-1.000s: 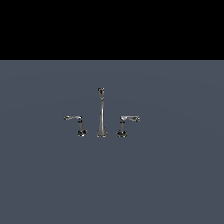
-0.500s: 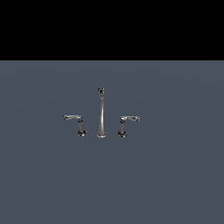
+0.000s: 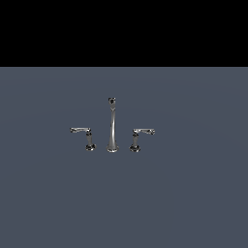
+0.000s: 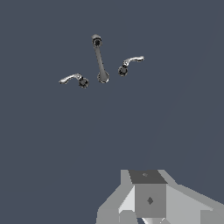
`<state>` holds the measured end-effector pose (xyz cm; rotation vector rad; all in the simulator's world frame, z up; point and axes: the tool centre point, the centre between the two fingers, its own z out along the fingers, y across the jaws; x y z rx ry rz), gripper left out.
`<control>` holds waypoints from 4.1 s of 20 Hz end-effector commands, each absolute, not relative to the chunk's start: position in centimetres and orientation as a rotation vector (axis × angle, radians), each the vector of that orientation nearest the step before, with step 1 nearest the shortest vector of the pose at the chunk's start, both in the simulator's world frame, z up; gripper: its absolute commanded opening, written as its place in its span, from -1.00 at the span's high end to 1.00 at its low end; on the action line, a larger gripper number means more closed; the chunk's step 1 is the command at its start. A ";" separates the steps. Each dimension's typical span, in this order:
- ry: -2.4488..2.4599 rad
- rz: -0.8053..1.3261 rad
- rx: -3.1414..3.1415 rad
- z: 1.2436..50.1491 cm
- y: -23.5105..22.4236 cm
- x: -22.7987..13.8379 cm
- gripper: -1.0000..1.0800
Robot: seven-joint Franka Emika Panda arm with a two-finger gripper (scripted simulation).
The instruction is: Turn on the faucet by rotating a designated handle.
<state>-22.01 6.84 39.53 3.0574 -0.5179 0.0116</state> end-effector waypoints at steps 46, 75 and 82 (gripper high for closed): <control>-1.795 -0.002 2.572 17.9 17.5 -6.7 1.00; -2.273 0.001 2.168 8.5 16.5 2.5 1.00; -2.272 0.001 2.168 8.5 17.3 1.1 1.00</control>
